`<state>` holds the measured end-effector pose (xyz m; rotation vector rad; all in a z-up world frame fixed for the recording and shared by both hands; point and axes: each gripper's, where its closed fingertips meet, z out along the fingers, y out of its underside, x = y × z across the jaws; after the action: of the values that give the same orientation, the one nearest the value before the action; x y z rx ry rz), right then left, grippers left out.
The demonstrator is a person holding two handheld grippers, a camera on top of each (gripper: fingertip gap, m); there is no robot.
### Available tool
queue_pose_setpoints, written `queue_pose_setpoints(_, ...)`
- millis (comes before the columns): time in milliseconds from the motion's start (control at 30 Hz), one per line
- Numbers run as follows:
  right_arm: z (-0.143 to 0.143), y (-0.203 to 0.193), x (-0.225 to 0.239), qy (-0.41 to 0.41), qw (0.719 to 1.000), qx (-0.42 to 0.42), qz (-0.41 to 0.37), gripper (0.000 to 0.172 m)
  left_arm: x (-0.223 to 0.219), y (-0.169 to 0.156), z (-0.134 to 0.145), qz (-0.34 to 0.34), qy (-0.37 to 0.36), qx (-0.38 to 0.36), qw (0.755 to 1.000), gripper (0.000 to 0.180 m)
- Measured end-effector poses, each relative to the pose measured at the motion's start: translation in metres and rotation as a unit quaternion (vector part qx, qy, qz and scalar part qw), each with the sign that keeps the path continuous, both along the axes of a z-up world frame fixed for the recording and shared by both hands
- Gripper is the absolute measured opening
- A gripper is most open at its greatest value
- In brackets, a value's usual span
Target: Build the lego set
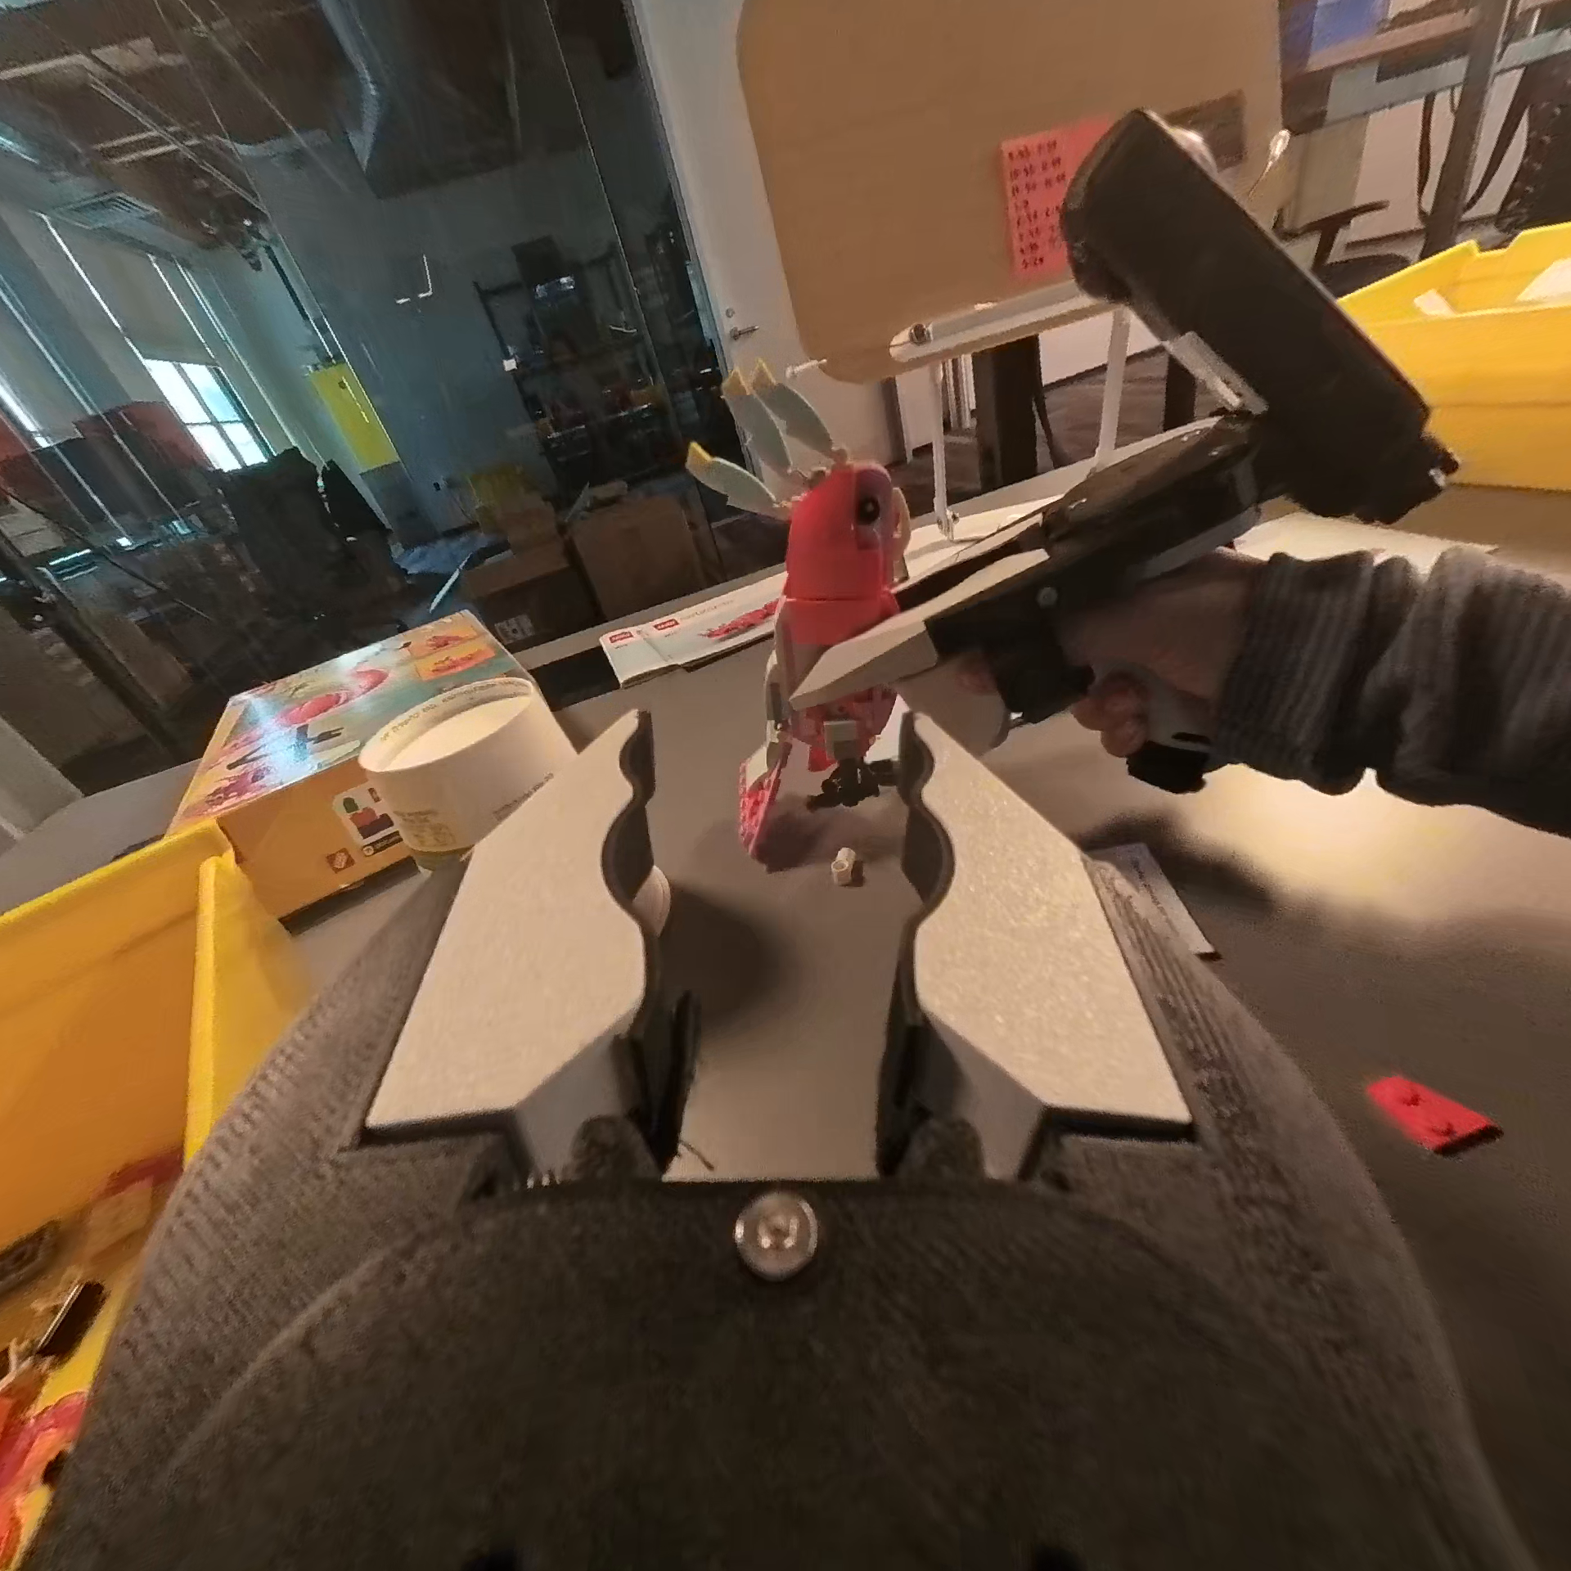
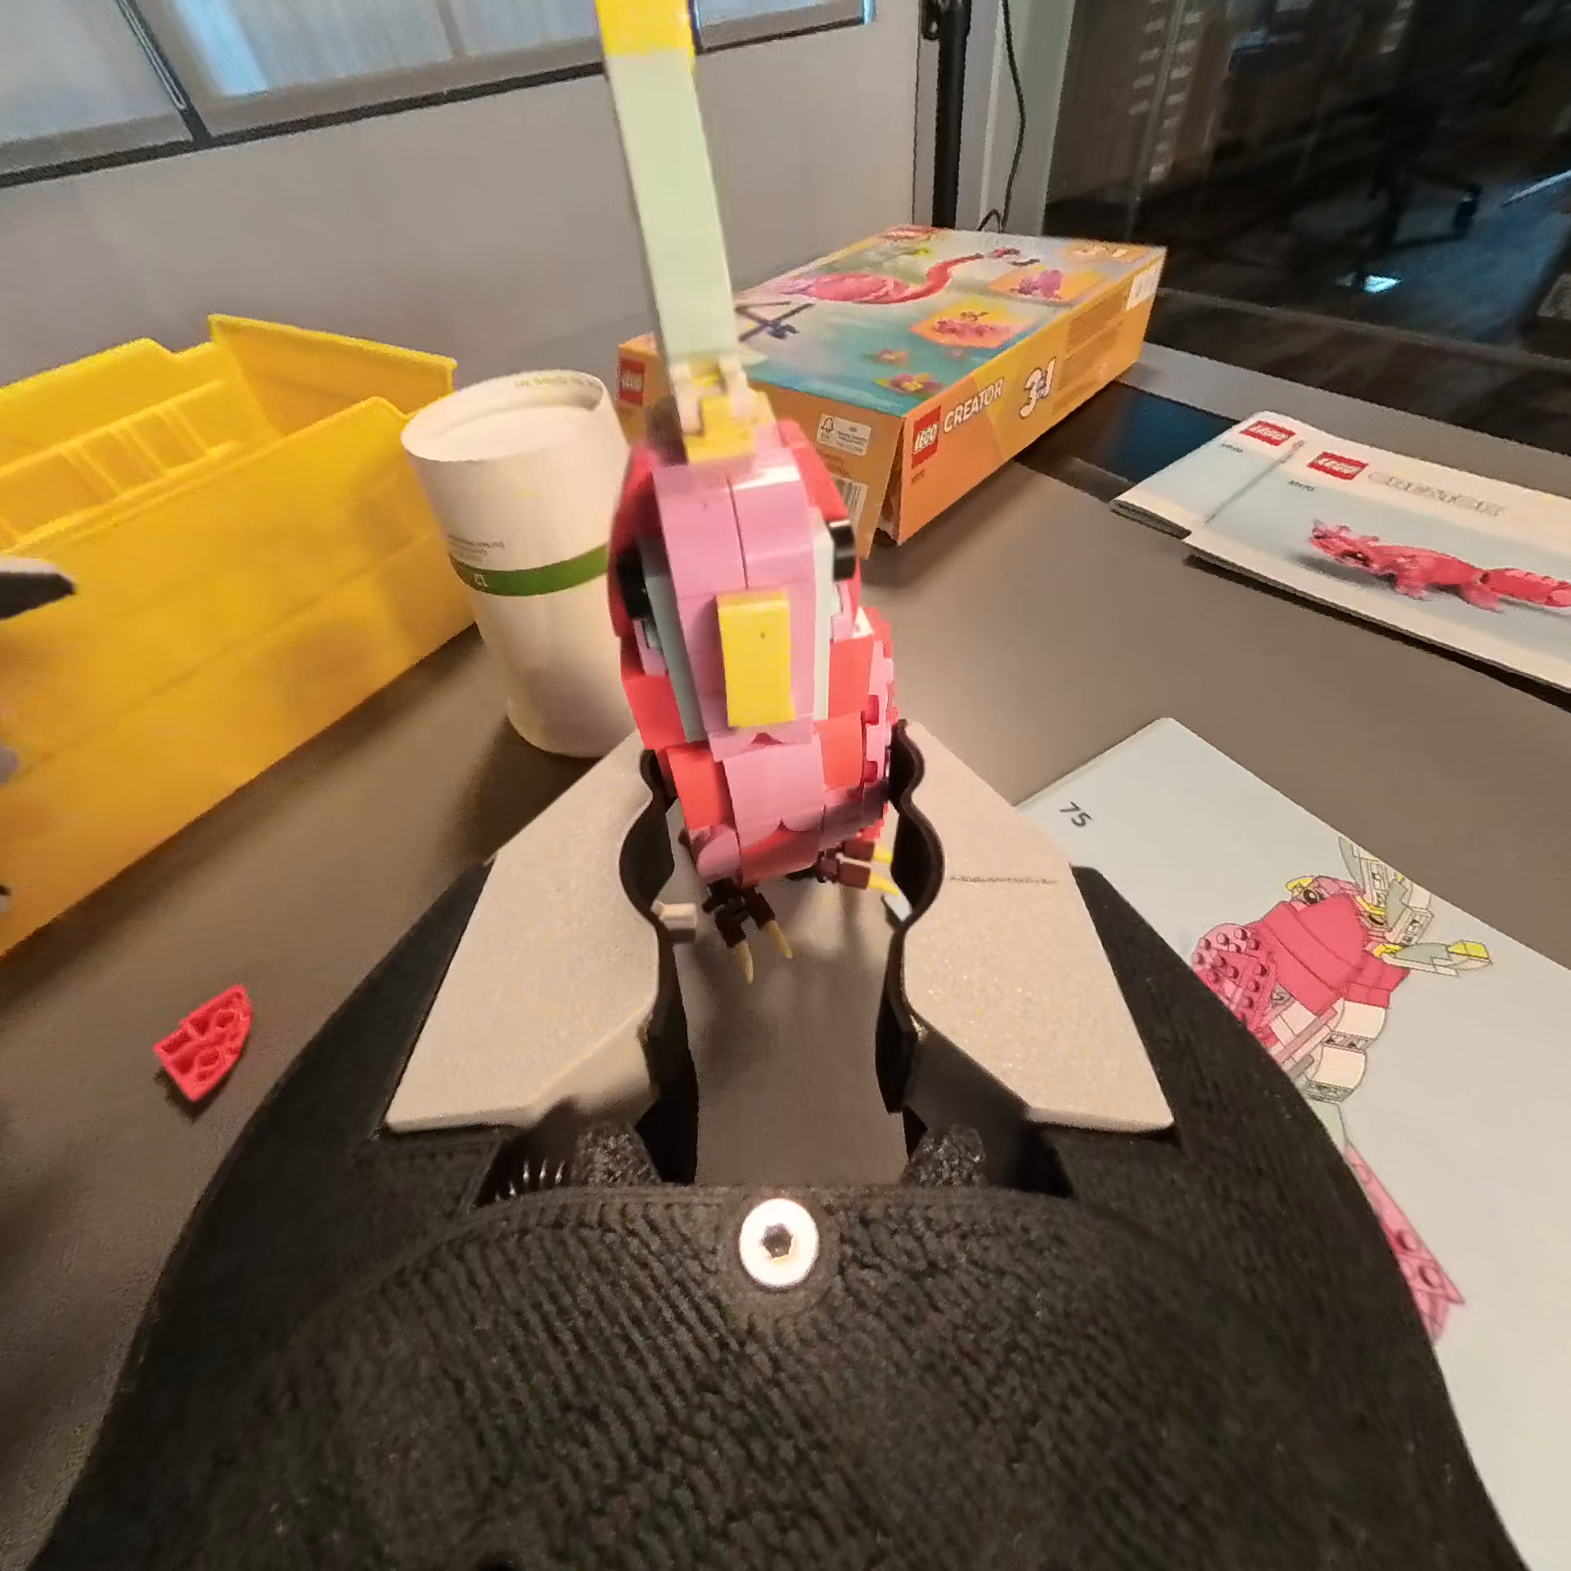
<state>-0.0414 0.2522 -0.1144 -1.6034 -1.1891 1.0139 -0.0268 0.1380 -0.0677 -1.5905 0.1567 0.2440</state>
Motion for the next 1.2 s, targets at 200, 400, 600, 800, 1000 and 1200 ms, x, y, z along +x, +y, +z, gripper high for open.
queue_pose_setpoints(200, -0.022, 0.002, 0.012, -0.063, 0.997, 0.032, 0.016, 0.047, 0.001, 0.004, -0.007, -0.006, -0.002, -0.013, 1.000, 0.055)
queue_pose_setpoints(400, -0.023, -0.001, 0.008, -0.100, 0.993, 0.058, 0.005, 0.047, 0.002, 0.008, -0.013, -0.008, -0.012, -0.021, 1.000, 0.055)
queue_pose_setpoints(600, -0.023, -0.005, 0.000, -0.106, 0.992, 0.064, 0.013, 0.047, 0.002, 0.007, -0.016, -0.006, -0.011, -0.032, 0.999, 0.056)
queue_pose_setpoints(800, -0.024, -0.002, 0.003, -0.088, 0.996, 0.013, 0.006, 0.049, 0.001, 0.004, -0.014, -0.010, -0.024, -0.026, 0.999, 0.057)
queue_pose_setpoints(1000, -0.021, -0.006, 0.005, -0.088, 0.995, 0.040, 0.015, 0.048, 0.003, 0.005, -0.019, -0.013, -0.029, -0.032, 0.999, 0.058)
queue_pose_setpoints(1200, 0.007, -0.022, 0.031, 0.016, 0.995, -0.007, 0.099, 0.047, 0.012, 0.002, -0.018, -0.047, -0.033, -0.025, 0.998, 0.060)
